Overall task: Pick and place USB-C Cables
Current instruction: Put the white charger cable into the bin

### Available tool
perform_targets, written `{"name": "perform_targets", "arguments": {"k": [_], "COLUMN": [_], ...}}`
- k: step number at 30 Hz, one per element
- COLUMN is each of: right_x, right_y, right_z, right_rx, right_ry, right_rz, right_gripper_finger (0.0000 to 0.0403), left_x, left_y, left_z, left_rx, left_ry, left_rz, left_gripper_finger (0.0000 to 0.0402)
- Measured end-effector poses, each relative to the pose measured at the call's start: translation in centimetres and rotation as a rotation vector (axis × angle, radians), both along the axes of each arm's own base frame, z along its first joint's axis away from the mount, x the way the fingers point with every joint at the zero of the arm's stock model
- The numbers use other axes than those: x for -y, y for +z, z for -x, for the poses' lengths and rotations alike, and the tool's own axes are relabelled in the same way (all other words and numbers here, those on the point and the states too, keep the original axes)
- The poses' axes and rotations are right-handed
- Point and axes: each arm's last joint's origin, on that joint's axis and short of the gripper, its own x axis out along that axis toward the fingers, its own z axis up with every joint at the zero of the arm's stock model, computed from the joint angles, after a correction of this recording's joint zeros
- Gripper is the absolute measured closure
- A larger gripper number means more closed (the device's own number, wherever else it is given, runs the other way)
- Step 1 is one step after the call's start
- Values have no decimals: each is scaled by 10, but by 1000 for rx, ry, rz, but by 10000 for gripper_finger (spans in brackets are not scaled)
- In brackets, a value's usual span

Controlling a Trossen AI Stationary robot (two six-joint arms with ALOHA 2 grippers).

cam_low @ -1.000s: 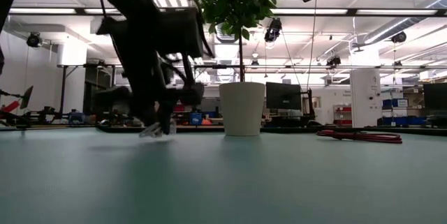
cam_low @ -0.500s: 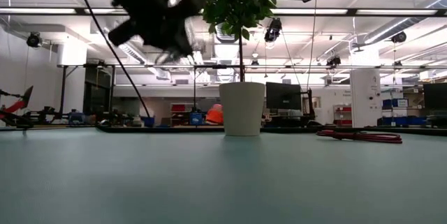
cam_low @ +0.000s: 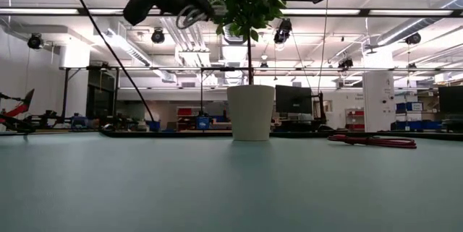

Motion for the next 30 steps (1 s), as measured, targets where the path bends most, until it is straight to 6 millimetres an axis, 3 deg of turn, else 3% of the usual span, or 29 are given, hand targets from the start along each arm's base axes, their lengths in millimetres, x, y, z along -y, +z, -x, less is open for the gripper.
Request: {"name": "perform_targets", "arguments": {"k": [20,25,30], "right_x": [0,0,0], "right_y": [0,0,0], "right_z": [0,0,0], "right_rx": [-3,-2,-2], "right_ry": [2,2,-3], "right_rz": [3,-3,-17], "right_gripper_finger": [184,184,184], "left_x": [28,39,51], "left_y": [20,24,23], "left_z": [-8,0,18], "left_rx": [171,218,187], "left_ry": [-380,-466,-413], "left_rz": [165,412,636], "left_gripper_finger": [372,372,372]}}
